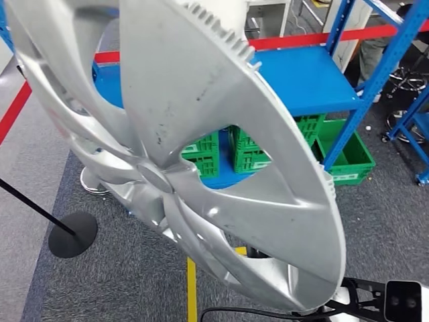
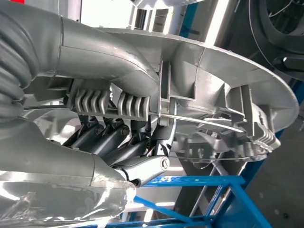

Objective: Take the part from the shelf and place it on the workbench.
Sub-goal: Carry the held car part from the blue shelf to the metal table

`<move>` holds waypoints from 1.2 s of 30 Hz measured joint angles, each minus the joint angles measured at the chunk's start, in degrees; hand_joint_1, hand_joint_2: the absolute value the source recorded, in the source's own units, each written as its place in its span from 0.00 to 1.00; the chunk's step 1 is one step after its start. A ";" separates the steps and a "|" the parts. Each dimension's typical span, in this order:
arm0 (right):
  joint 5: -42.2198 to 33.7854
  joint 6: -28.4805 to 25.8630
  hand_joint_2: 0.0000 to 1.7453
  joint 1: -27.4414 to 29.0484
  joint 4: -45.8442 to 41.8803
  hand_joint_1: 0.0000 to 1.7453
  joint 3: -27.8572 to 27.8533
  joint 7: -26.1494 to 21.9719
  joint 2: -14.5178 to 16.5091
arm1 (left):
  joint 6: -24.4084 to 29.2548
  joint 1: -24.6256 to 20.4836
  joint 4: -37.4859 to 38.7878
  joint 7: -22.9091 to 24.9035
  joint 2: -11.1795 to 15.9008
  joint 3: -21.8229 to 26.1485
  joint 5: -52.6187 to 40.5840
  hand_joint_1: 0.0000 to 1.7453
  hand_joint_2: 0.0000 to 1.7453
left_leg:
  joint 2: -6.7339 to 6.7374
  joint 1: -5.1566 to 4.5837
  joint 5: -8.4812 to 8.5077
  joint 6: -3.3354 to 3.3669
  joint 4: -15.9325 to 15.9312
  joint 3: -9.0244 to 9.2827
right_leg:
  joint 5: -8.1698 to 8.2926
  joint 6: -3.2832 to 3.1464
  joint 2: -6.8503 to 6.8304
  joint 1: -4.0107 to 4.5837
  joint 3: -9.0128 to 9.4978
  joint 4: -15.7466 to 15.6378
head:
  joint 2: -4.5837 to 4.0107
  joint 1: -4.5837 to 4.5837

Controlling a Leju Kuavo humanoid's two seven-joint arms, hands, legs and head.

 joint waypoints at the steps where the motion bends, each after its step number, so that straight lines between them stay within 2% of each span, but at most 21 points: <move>1: 0.03 0.03 1.00 0.03 0.08 1.00 0.00 -0.11 -0.04 | -0.02 -0.06 0.00 -0.01 -0.02 0.12 -0.01 0.00 1.00 | 0.00 0.02 -2.68 -0.19 3.83 -1.00 | 0.75 -0.05 0.01 0.01 -0.97 0.06 | 0.00 -0.12; 2: 0.05 0.04 1.00 0.06 0.17 1.00 -0.01 -0.20 -0.09 | -0.03 -0.12 0.00 -0.01 -0.02 0.21 -0.01 0.00 1.00 | 0.00 0.03 -4.27 -0.34 7.35 -1.65 | 1.48 0.00 -0.02 0.02 -1.98 0.14 | 0.00 -0.17; 4: 0.09 0.05 1.00 0.07 0.40 1.00 -0.02 -0.26 -0.23 | -0.03 -0.18 0.00 -0.02 -0.02 0.29 -0.01 0.00 1.00 | 0.01 0.05 -3.41 -0.44 9.97 -0.76 | 2.89 0.15 -0.09 0.01 -3.97 0.34 | 0.00 -0.19; 6: 0.13 0.05 1.00 0.07 0.54 1.00 -0.05 -0.27 -0.34 | -0.03 -0.26 0.00 -0.08 -0.03 0.32 -0.01 0.00 1.00 | 0.01 0.09 -0.62 -0.39 5.14 4.01 | 4.30 0.45 -0.09 -0.06 -5.83 0.60 | 0.00 -0.25; 8: 0.31 0.01 1.00 0.09 0.57 1.00 -0.10 -0.43 -0.39 | -0.03 -0.44 0.00 -0.34 -0.07 0.32 -0.07 0.00 1.00 | -0.07 0.03 -0.88 0.04 -3.07 10.02 | 5.51 1.00 -0.03 0.04 -7.13 0.93 | 0.00 -0.37; 10: 0.51 -0.04 1.00 0.23 0.57 1.00 -0.15 -0.76 -0.46 | -0.01 -0.59 0.00 -0.84 -0.09 0.32 -0.24 0.00 1.00 | -0.18 -0.21 -1.99 0.84 -6.98 12.23 | 6.67 1.64 -0.04 0.11 -7.68 0.92 | 0.00 -0.43; 12: 0.67 -0.10 1.00 0.74 0.57 1.00 -0.41 -1.27 -0.63 | 0.02 -0.56 0.00 -1.48 -0.04 0.32 -0.50 0.00 1.00 | -0.04 -0.24 -1.24 1.84 -6.91 11.32 | 7.02 2.28 -0.01 -0.05 -8.09 0.90 | 0.00 -0.42; 13: 0.94 -0.14 1.00 1.09 0.57 1.00 -0.68 -1.57 -0.75 | 0.03 -0.51 -0.01 -1.89 0.09 0.32 -0.65 0.00 1.00 | 0.08 -0.20 -0.68 2.37 -6.88 10.82 | 5.80 2.55 0.00 -0.14 -8.56 1.71 | 0.00 -0.33; 16: 2.17 -0.08 1.00 1.95 0.57 1.00 -1.59 -2.81 -1.11 | -0.01 -0.47 -0.08 -3.19 0.70 0.31 -0.98 0.00 1.00 | 0.06 -0.12 1.37 3.15 -6.89 8.65 | -2.70 3.06 -0.04 -0.21 -11.12 10.94 | 0.00 -0.14; 17: 2.38 0.06 1.00 2.13 0.57 1.00 -1.87 -3.20 -1.19 | -0.05 -0.47 -0.10 -3.52 0.90 0.30 -1.09 0.00 1.00 | -0.11 -0.15 2.14 3.13 -6.86 7.72 | -4.64 3.13 -0.04 -0.21 -11.72 14.76 | 0.00 -0.14; 18: 2.45 0.24 1.00 2.27 0.57 1.00 -2.15 -3.45 -1.25 | -0.11 -0.46 -0.12 -3.84 1.10 0.30 -1.20 0.00 1.00 | -0.31 -0.19 2.91 3.07 -6.83 6.77 | -5.18 3.13 -0.04 -0.20 -11.66 17.35 | 0.00 -0.14; 19: 2.46 0.42 1.00 2.36 0.57 1.00 -2.40 -3.54 -1.28 | -0.17 -0.44 -0.13 -4.11 1.27 0.30 -1.29 0.00 1.00 | -0.58 -0.21 3.65 2.95 -6.80 5.82 | -4.41 3.06 -0.01 -0.20 -10.75 18.15 | 0.00 -0.14; 21: 2.49 0.57 1.00 2.40 0.57 1.00 -2.78 -3.31 -1.31 | -0.26 -0.44 -0.13 -4.53 1.50 0.28 -1.56 0.00 1.00 | -1.36 -0.20 5.10 2.57 -6.74 4.08 | -1.76 2.69 0.72 -0.22 -5.80 13.56 | 0.00 -0.17; 23: 2.39 0.53 1.00 2.31 0.58 1.00 -2.97 -2.77 -1.31 | -0.31 -0.50 -0.16 -4.87 1.73 0.22 -1.80 0.00 1.00 | -2.17 -0.30 6.50 2.04 -6.65 2.80 | -2.27 2.30 2.46 -0.32 0.55 5.10 | 0.00 -0.24; 25: 1.97 0.33 1.00 2.12 0.60 1.00 -3.03 -2.10 -1.31 | -0.41 -0.45 -0.20 -5.22 2.01 0.16 -2.00 0.00 1.00 | -2.79 -0.29 7.77 1.41 -6.78 2.25 | -3.72 2.07 3.27 -0.23 2.97 0.69 | 0.01 -0.15; 27: 1.42 0.01 1.00 1.93 0.61 1.00 -3.01 -1.61 -1.29 | -0.54 -0.20 -0.22 -5.51 2.30 0.13 -2.31 0.00 1.00 | -3.16 -0.09 8.46 0.64 -6.94 1.85 | -3.01 1.37 2.58 -0.14 2.08 0.51 | 0.01 -0.03; 28: 1.21 -0.18 1.00 1.89 0.61 1.00 -2.99 -1.49 -1.27 | -0.61 -0.07 -0.22 -5.66 2.41 0.12 -2.44 0.00 1.00 | -2.83 -0.04 7.53 0.28 -6.35 1.40 | -2.42 0.82 2.25 -0.16 1.65 0.55 | 0.01 -0.20; 31: 0.96 -0.67 1.00 1.94 0.57 1.00 -2.95 -1.45 -1.22 | -0.75 -0.03 -0.23 -6.20 2.55 0.08 -2.69 0.00 1.00 | -0.96 -0.02 -0.57 -0.42 1.86 -1.30 | -0.35 -0.05 1.40 -0.21 -0.24 0.43 | 0.00 -0.82; 33: 1.21 -1.08 1.00 1.98 0.56 1.00 -2.95 -1.17 -1.22 | -0.76 -0.20 -0.24 -6.44 2.65 0.06 -2.79 0.00 1.00 | -0.59 0.01 -3.62 -0.66 8.69 -2.53 | 0.94 -0.02 0.85 -0.13 -2.06 0.55 | 0.00 -0.87; 34: 1.48 -1.35 1.00 1.98 0.55 1.00 -2.95 -0.93 -1.22 | -0.76 -0.24 -0.24 -6.48 2.73 0.06 -2.80 0.00 1.00 | -0.55 0.01 -3.26 -0.69 10.23 -2.18 | 1.52 0.03 0.50 -0.11 -2.98 0.65 | 0.00 -0.86; 36: 2.19 -1.85 1.00 1.97 0.55 1.00 -2.95 -0.50 -1.22 | -0.75 -0.24 -0.24 -6.50 2.92 0.06 -2.80 0.00 1.00 | -0.08 -0.05 -0.42 -0.53 7.56 1.34 | 2.53 0.19 -0.25 -0.10 -4.58 0.90 | 0.00 -0.92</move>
